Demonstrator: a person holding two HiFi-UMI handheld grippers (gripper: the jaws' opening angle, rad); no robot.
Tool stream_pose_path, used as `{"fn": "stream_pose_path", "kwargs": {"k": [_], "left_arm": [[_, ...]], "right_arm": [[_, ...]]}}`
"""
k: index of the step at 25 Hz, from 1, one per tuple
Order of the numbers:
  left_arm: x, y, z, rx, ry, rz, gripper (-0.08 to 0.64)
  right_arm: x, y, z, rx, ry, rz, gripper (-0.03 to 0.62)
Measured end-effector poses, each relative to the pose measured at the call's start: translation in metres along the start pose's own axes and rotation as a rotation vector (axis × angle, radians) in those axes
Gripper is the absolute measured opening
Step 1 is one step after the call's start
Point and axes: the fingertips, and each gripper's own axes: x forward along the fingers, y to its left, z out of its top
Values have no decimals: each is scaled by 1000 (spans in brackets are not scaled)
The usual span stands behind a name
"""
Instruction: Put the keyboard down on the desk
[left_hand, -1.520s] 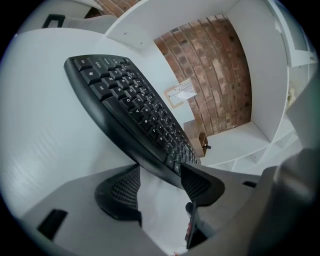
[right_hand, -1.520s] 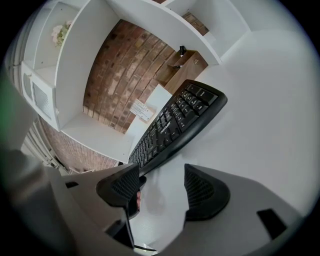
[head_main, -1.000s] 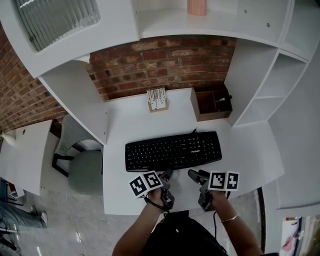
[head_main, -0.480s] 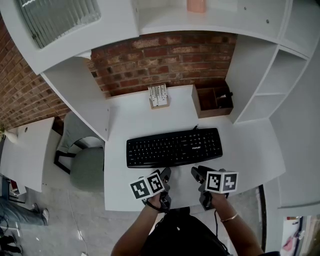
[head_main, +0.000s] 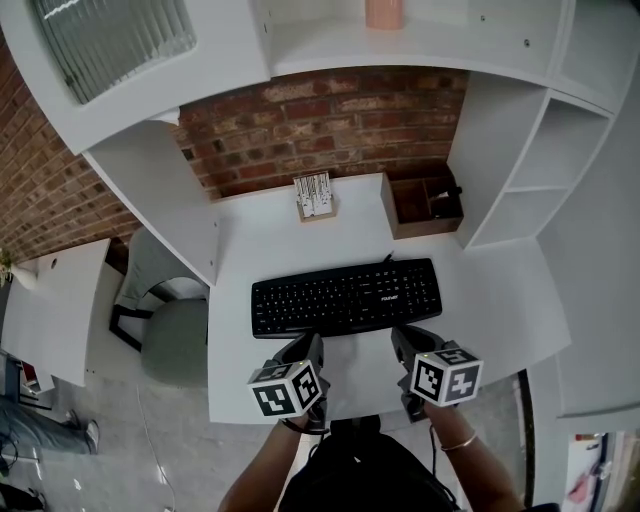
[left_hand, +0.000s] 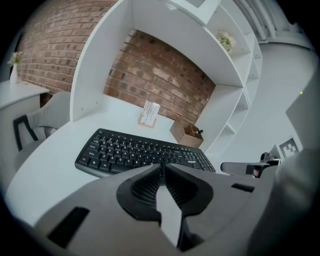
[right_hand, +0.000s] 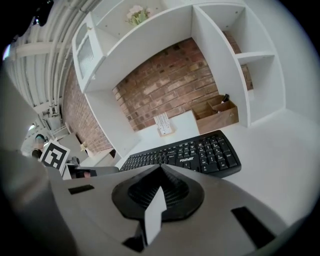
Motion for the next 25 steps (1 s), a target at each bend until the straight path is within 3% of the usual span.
{"fn": "stream_pose_path", "kwargs": {"k": [6, 13, 18, 25], "left_arm": [[-33, -11, 38, 146, -168, -39, 9], [-63, -19, 63, 259, -280, -63, 8], [-73, -21, 73, 293, -333, -58, 8], [-74, -19, 70, 288, -336, -55, 8]], "right_arm": [[-19, 11, 21, -88, -102, 14, 6], [-45, 18, 48, -253, -220, -33, 5], [-51, 28, 56, -324, -252, -24, 5], [-53, 33, 55, -335, -253, -15, 5]]}}
